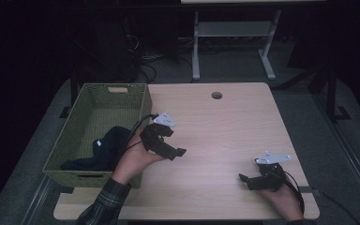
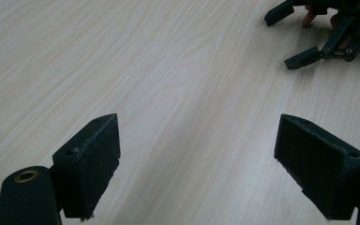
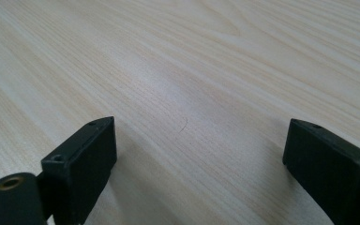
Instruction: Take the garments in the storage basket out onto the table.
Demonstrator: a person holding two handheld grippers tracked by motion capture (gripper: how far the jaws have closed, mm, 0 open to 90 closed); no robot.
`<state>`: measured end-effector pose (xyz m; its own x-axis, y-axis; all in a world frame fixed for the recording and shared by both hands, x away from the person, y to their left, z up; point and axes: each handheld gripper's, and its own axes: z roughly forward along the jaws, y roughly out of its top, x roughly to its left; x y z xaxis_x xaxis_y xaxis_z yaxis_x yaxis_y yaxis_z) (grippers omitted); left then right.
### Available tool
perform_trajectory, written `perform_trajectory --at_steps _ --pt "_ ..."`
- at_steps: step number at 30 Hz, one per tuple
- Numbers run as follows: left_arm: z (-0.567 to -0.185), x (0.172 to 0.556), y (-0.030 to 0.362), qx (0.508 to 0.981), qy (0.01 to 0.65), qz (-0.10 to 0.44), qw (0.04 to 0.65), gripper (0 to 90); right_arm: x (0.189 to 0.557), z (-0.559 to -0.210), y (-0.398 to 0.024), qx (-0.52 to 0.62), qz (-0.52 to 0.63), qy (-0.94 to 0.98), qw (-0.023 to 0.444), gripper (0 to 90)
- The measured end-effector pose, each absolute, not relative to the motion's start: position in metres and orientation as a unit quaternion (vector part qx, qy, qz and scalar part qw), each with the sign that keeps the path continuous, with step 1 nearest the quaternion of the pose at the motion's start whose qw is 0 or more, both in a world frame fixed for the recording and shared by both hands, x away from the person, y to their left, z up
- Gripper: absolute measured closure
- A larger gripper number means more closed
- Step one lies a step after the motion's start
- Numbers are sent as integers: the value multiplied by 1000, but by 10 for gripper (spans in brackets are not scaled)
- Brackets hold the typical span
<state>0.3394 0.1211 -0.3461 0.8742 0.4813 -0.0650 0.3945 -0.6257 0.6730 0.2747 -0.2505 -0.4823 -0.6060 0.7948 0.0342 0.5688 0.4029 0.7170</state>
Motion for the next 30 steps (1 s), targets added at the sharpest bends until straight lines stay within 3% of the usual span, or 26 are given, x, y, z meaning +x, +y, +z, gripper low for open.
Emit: perform_trajectory --at_steps 30 --pt "-313 337 167 889 273 95 354 144 275 -482 -250 415 356 822 159 95"
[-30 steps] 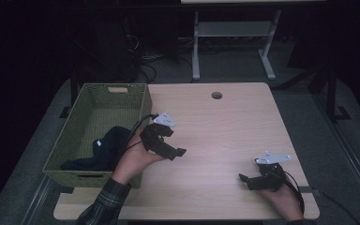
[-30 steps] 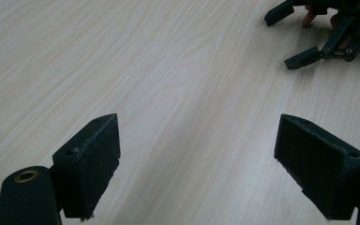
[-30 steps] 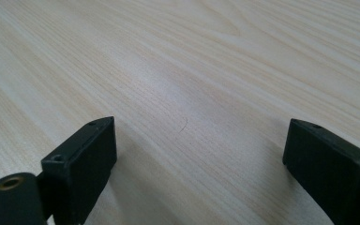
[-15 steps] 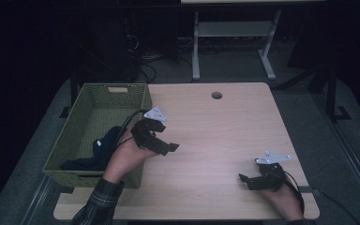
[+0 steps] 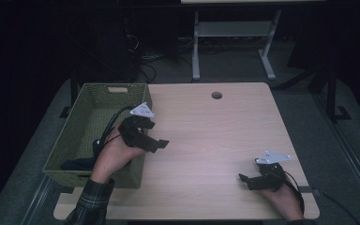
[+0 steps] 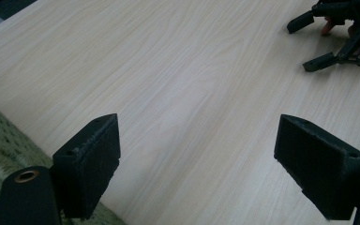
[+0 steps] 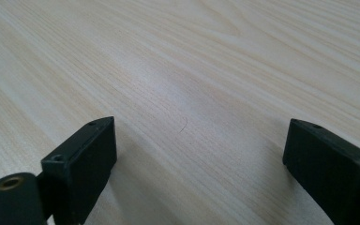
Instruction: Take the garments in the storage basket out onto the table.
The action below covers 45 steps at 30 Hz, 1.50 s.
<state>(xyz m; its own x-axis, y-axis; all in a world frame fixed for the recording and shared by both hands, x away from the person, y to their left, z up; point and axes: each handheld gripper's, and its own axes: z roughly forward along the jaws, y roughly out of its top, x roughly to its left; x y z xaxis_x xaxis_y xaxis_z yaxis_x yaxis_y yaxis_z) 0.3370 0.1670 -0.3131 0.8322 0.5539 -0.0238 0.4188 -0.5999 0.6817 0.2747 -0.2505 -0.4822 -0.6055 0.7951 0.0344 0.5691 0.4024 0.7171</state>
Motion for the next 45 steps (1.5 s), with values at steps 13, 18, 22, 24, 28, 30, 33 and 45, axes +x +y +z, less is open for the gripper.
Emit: perform_trajectory --at_steps 13,18,22,24,28,30,33,45 --pt "-308 334 186 883 297 113 345 145 275 -482 -250 415 356 822 159 95" --pt "-306 334 199 880 310 124 339 145 275 -482 -250 415 356 822 159 95" --pt "-303 332 208 875 320 129 340 145 275 -482 -250 415 356 822 159 95" --pt "-302 332 213 873 322 134 340 145 275 -482 -250 415 356 822 159 95" --pt "-301 332 219 870 331 140 338 145 275 -482 -250 415 356 822 158 95" --pt "-301 332 226 868 337 144 335 145 275 -482 -250 415 356 822 159 95" --pt "-301 332 233 865 344 152 332 145 275 -482 -250 415 356 822 159 95" --pt "-304 330 259 856 374 168 314 144 275 -482 -250 415 356 822 158 95"
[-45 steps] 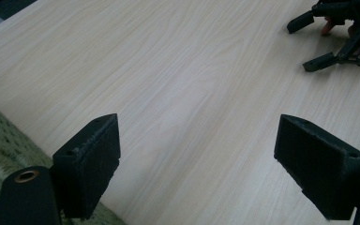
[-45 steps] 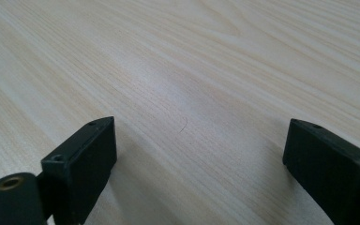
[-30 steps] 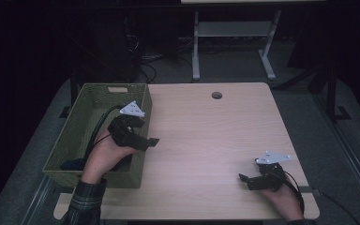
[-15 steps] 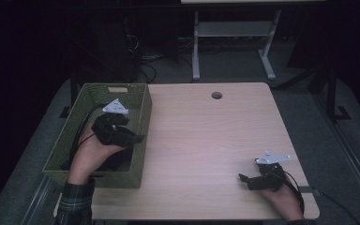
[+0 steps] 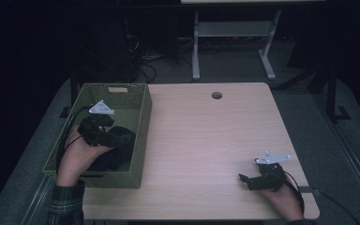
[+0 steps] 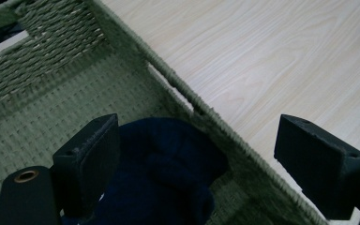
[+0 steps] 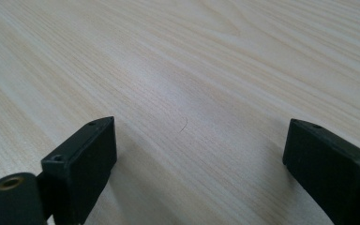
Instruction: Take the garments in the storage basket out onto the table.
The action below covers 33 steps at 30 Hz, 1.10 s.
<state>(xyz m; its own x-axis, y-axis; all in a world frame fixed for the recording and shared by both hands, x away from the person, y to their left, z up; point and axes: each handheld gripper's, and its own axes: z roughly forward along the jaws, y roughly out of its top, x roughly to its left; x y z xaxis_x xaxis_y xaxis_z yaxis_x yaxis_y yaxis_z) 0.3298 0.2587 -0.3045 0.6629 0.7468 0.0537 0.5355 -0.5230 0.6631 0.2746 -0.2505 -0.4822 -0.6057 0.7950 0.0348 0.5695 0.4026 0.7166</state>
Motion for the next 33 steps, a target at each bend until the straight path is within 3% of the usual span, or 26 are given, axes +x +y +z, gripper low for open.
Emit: perform_trajectory --at_steps 33 --pt "-339 316 295 853 424 146 267 144 275 -482 -250 415 356 822 158 95"
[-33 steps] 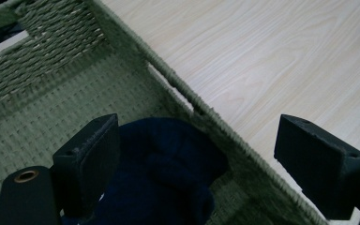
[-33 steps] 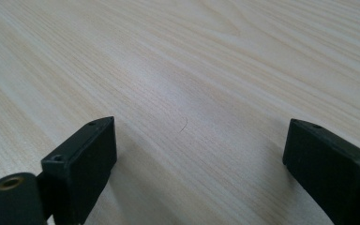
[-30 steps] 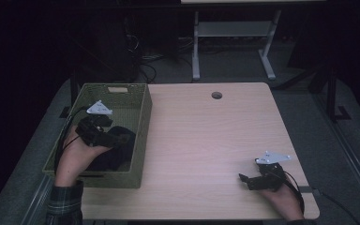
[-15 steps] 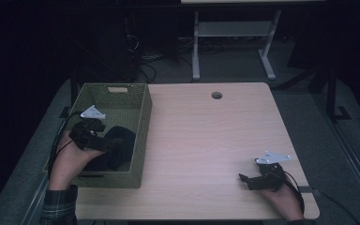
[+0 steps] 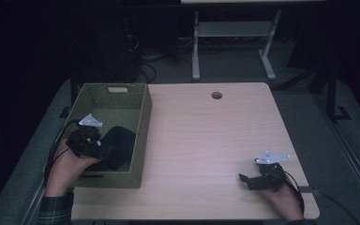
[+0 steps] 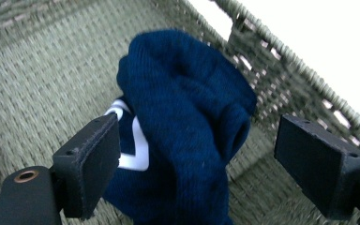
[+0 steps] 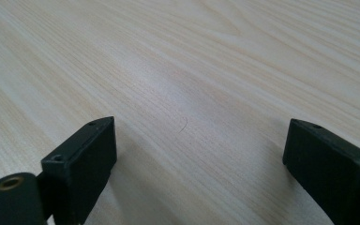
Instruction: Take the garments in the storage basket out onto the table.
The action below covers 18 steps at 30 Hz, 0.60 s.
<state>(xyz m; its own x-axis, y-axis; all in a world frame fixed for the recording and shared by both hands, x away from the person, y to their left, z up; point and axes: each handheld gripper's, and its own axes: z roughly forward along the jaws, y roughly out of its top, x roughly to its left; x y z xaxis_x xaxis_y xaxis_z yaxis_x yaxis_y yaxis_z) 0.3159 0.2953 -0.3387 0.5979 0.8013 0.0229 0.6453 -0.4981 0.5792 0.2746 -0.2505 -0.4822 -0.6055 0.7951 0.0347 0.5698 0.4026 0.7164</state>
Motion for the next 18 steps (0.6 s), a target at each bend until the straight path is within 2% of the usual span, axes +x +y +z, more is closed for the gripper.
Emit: perform_trajectory --at_steps 10,18 --pt "-351 318 298 863 429 137 231 153 275 -482 -251 415 356 822 158 95" --pt "-355 320 298 868 428 122 220 289 275 -482 -250 415 356 822 159 95"
